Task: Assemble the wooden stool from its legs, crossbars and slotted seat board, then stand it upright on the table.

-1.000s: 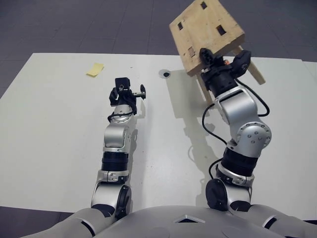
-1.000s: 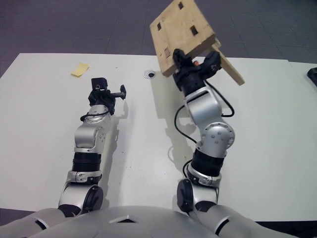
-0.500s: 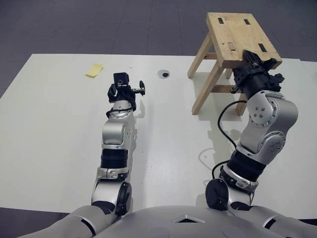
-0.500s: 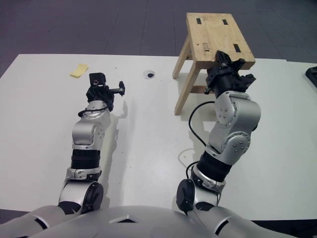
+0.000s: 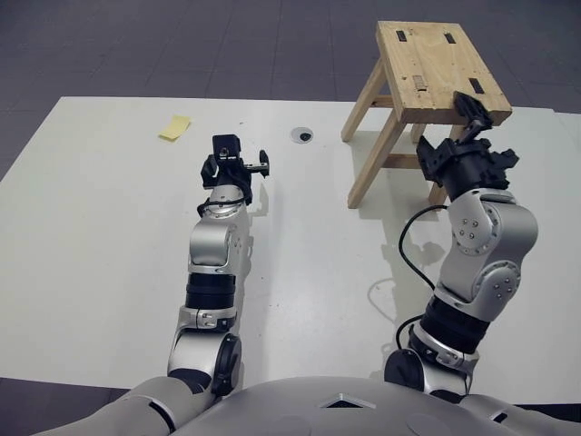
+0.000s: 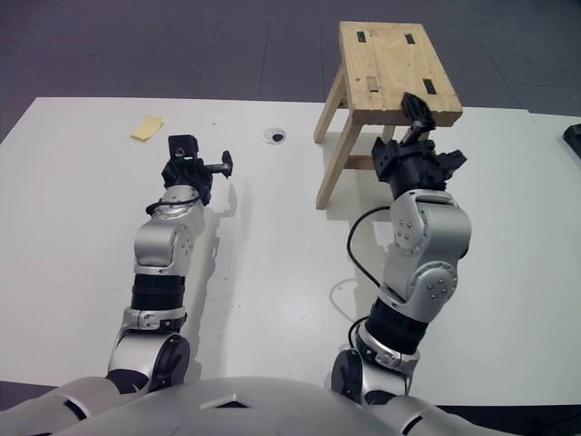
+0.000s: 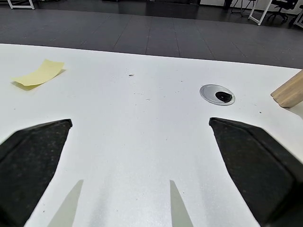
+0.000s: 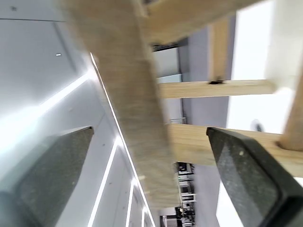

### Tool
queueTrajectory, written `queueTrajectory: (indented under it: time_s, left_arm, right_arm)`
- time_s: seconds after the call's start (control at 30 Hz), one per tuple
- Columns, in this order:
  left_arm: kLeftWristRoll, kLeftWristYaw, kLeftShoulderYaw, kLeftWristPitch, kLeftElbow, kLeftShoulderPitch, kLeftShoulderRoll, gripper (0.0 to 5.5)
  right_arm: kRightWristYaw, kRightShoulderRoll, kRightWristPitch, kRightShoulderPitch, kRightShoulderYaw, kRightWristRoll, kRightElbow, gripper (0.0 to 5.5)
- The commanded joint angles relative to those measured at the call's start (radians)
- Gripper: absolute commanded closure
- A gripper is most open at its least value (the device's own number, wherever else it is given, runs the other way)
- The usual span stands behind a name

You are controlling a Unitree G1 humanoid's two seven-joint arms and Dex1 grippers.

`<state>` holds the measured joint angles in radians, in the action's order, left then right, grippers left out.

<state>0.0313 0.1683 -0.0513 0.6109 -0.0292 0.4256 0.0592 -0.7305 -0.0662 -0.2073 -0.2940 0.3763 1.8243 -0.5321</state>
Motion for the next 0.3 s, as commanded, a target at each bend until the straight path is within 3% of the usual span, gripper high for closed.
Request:
queueTrajectory:
  time_s: [0.03, 0.1, 0.3]
  left_arm:
    - [-0.007, 0.009, -0.006, 0.004, 0.01, -0.021, 0.001, 0.1]
    - [-0.005, 0.01, -0.01, 0.004, 0.015, -0.025, 0.0, 0.1]
    - [-0.002, 0.016, -0.036, 0.013, 0.058, -0.044, -0.01, 0.1]
  right_arm:
    - [0.064, 0.102, -0.061, 0.015, 0.01, 0.109, -0.046, 0.38]
    - [0.054, 0.158, -0.098, 0.032, 0.023, 0.139, -0.014, 0.11]
    - [0.024, 0.346, -0.223, 0.046, 0.07, 0.147, 0.068, 0.11]
